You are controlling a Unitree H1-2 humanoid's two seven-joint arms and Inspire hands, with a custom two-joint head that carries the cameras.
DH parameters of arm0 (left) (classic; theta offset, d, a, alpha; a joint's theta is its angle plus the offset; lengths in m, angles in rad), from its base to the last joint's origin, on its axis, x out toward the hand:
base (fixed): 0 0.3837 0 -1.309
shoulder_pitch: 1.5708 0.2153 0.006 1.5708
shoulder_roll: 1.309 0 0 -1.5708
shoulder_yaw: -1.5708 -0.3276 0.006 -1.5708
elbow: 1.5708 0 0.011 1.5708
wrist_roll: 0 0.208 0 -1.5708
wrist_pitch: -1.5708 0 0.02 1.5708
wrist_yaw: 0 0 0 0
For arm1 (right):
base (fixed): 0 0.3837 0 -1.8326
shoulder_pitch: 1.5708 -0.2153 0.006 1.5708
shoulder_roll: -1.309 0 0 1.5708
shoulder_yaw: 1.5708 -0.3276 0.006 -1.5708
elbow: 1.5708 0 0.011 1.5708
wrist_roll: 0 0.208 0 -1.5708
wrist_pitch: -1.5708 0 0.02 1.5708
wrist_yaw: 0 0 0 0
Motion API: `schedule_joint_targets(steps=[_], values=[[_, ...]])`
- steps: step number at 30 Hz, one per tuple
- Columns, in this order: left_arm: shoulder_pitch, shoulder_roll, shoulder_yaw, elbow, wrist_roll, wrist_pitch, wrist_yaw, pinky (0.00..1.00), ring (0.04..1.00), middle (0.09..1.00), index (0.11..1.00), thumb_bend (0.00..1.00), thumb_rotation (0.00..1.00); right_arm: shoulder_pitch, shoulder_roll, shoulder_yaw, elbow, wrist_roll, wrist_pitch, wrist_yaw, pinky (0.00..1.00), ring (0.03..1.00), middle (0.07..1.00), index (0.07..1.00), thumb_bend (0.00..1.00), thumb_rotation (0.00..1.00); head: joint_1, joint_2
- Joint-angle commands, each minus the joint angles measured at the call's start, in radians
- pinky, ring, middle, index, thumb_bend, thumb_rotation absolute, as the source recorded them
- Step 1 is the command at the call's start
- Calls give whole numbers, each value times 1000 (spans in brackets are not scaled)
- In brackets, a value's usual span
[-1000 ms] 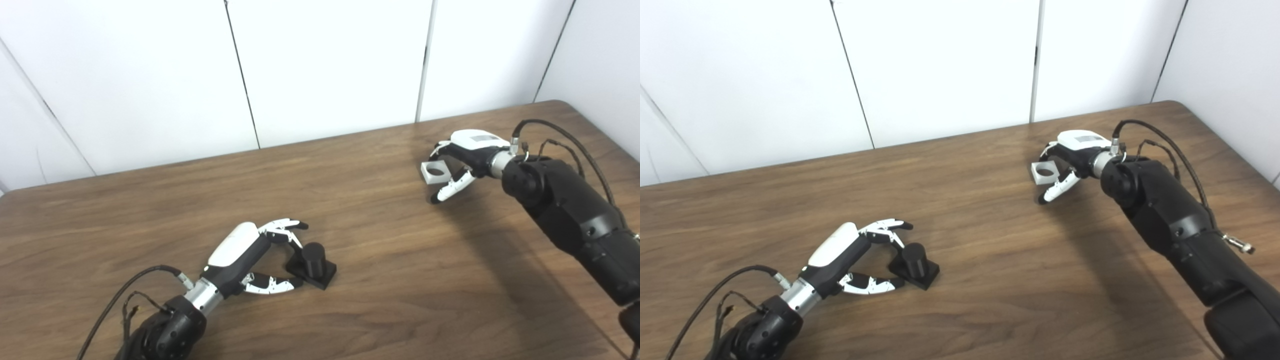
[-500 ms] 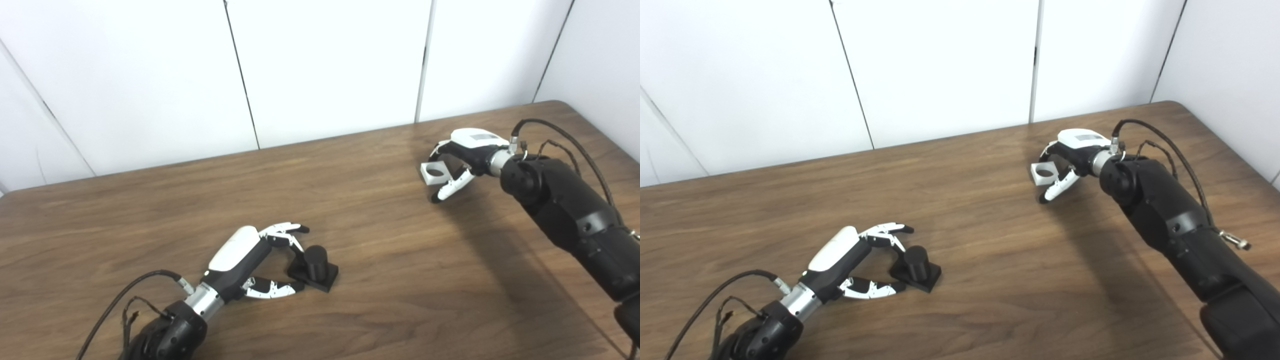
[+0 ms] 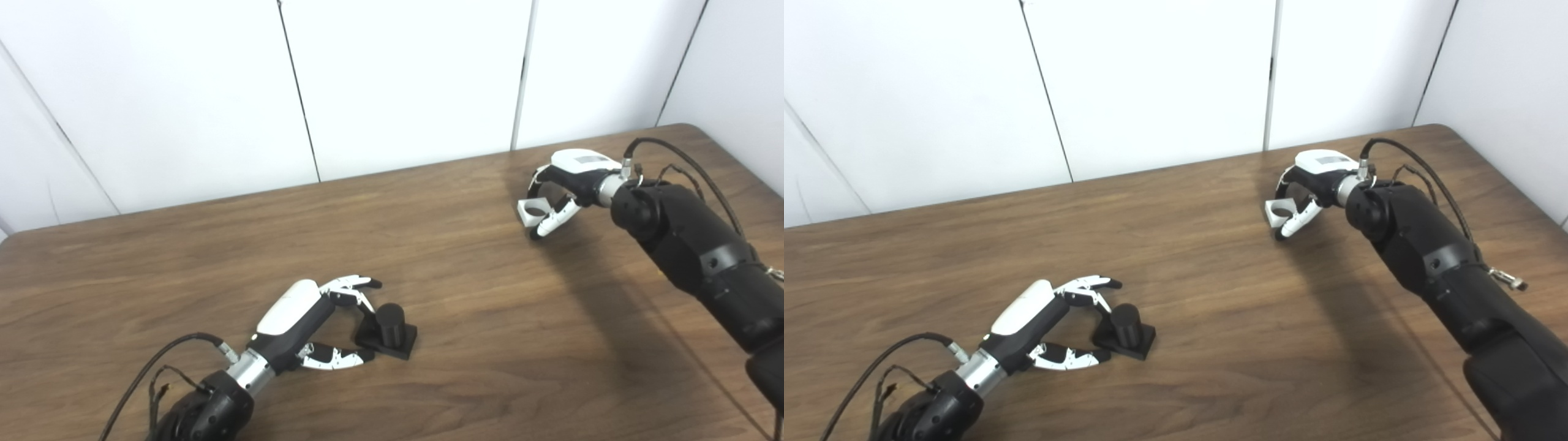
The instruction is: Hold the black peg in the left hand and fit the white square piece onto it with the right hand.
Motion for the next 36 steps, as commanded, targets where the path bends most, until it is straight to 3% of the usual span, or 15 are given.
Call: schedule_joint_targets(steps=[1,13,19,23,25,27,30,36], values=[[50,34,-28,19,31,60,-95,731,882,862,495,521,78,-55,-36,-6,5,-13,-8,-8,943,921,902,757,743,389,-2,2],[56,41,-24,3,26,79,-107,742,885,865,495,521,78,-58,-42,-1,2,-7,-16,1,949,920,894,751,742,374,1,13],[56,44,-20,5,23,73,-106,743,885,864,495,521,78,-51,-45,-5,9,-2,-31,-14,937,914,882,725,709,261,-4,16],[56,45,-19,4,20,70,-106,740,883,862,495,521,77,-43,-46,-9,18,-4,-51,-56,889,880,847,660,684,141,-5,19],[55,45,-19,2,22,73,-107,738,883,861,495,521,77,-35,-45,-15,20,-3,-64,-87,875,864,826,547,570,139,-5,19],[55,44,-19,4,23,73,-108,735,883,861,495,521,77,-29,-45,-15,26,-9,-81,-123,865,851,808,506,530,138,-5,19],[55,42,-17,5,25,69,-106,733,879,859,495,521,78,-21,-46,-14,32,-17,-104,-171,853,830,780,490,517,135,-2,21],[55,41,-15,9,24,65,-106,735,880,859,495,521,78,-10,-40,-9,14,-29,-77,-186,897,839,779,488,515,137,-2,21]])
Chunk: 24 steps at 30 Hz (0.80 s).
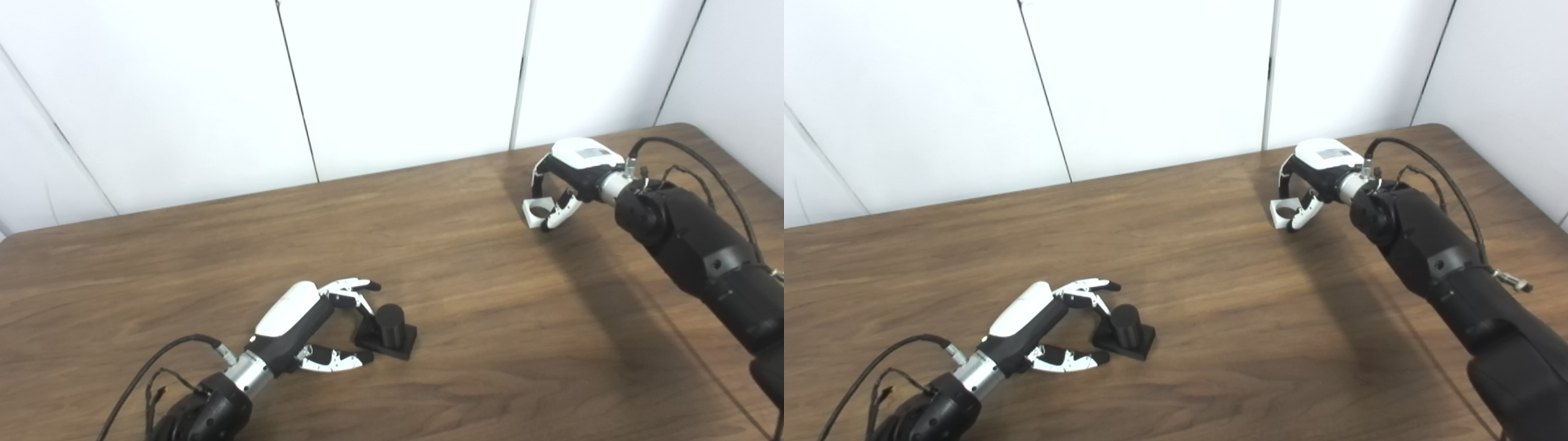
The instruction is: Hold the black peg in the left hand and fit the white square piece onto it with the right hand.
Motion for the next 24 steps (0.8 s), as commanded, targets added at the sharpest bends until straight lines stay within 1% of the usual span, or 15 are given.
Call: schedule_joint_targets(steps=[1,9,16,24], values=[[47,37,-23,34,25,46,-83,733,880,858,495,521,78,-23,-32,-9,-21,-28,18,-17,900,838,778,488,515,137,-2,1],[49,36,-23,23,33,62,-87,732,881,859,495,521,77,-19,-30,-17,-25,-25,17,-19,898,834,774,488,516,136,-1,3],[45,33,-25,34,39,56,-82,732,878,857,495,520,71,-21,-32,-20,-29,-21,10,-19,890,831,773,488,516,137,1,4],[44,30,-25,42,48,44,-70,730,876,852,495,521,62,-22,-35,-25,-21,-10,-16,-28,889,830,773,487,517,137,0,5]])
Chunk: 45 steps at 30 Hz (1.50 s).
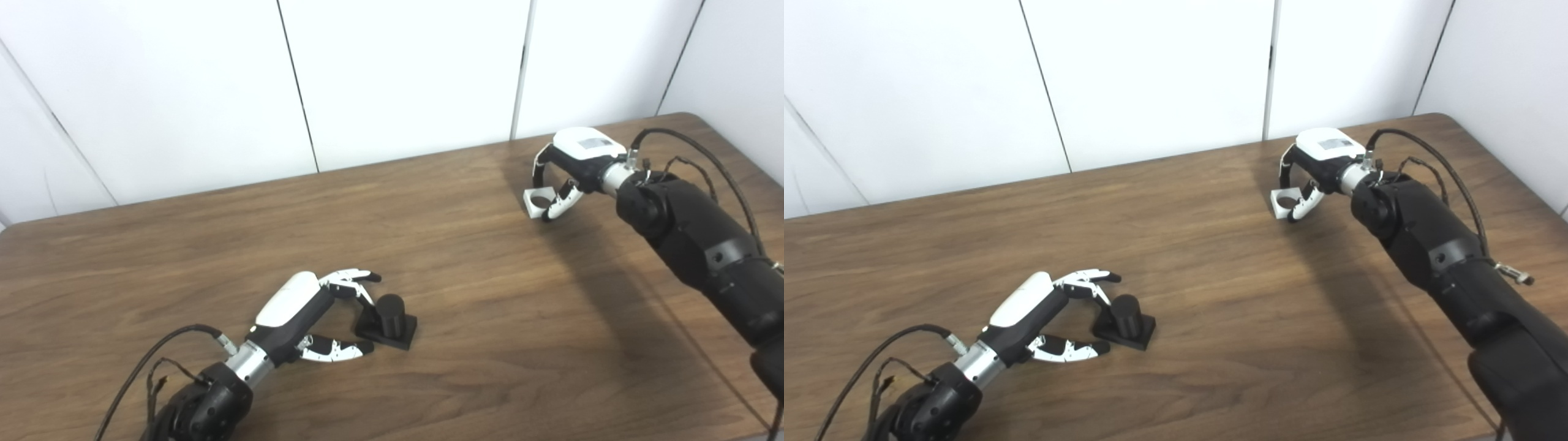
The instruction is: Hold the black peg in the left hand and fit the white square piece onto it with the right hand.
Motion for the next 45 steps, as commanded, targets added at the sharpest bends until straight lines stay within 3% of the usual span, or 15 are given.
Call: schedule_joint_targets(steps=[1,10,24,37,45], values=[[44,29,-24,47,41,39,-65,729,876,852,495,521,62,-29,-36,-20,-11,-4,-8,-21,889,830,773,487,517,137,-1,3],[44,26,-23,54,34,34,-63,735,873,850,494,521,63,-23,-38,-23,-18,-5,-11,-23,877,826,771,487,517,137,0,3],[41,16,-27,70,44,29,-54,735,871,849,494,520,64,22,-34,-83,-119,18,-70,-114,889,822,749,484,521,134,-9,-2],[28,10,-32,84,50,29,-45,730,879,850,494,520,65,57,-63,-143,-352,36,-124,-69,897,830,756,483,517,141,1,-1],[23,7,-32,92,50,17,-37,732,874,846,494,521,65,76,-53,-144,-508,82,-134,39,898,839,766,481,517,138,9,5]])
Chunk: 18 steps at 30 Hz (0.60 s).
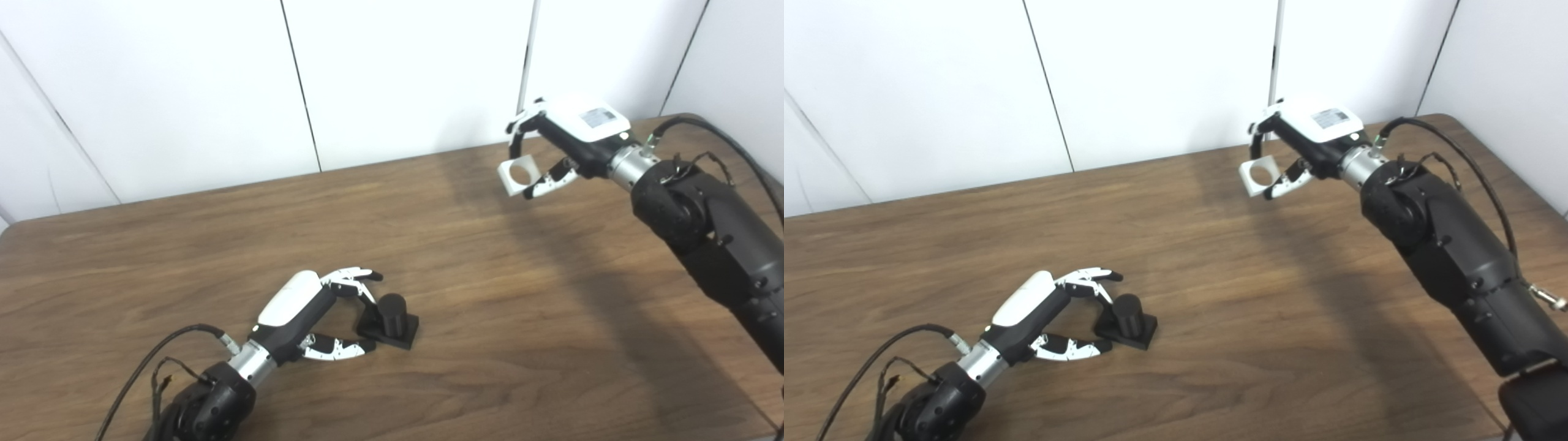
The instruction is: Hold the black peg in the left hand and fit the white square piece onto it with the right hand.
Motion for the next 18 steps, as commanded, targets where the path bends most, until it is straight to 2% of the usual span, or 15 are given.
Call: schedule_joint_targets(steps=[1,8,14,18], values=[[27,14,-28,69,42,35,-62,731,873,846,494,521,65,-50,-17,-18,-65,26,-24,28,890,838,766,481,517,138,1,2],[21,10,-26,74,43,37,-65,718,869,848,494,521,65,-74,13,-10,-180,99,-9,160,812,864,776,481,518,141,13,5],[19,4,-28,62,50,55,-71,725,872,849,494,521,65,-92,47,-8,-244,126,-5,235,757,864,774,480,519,141,34,10],[18,-2,-28,68,61,43,-61,714,866,845,494,521,65,-101,72,-1,-266,151,-6,273,731,862,776,479,518,141,40,11]])
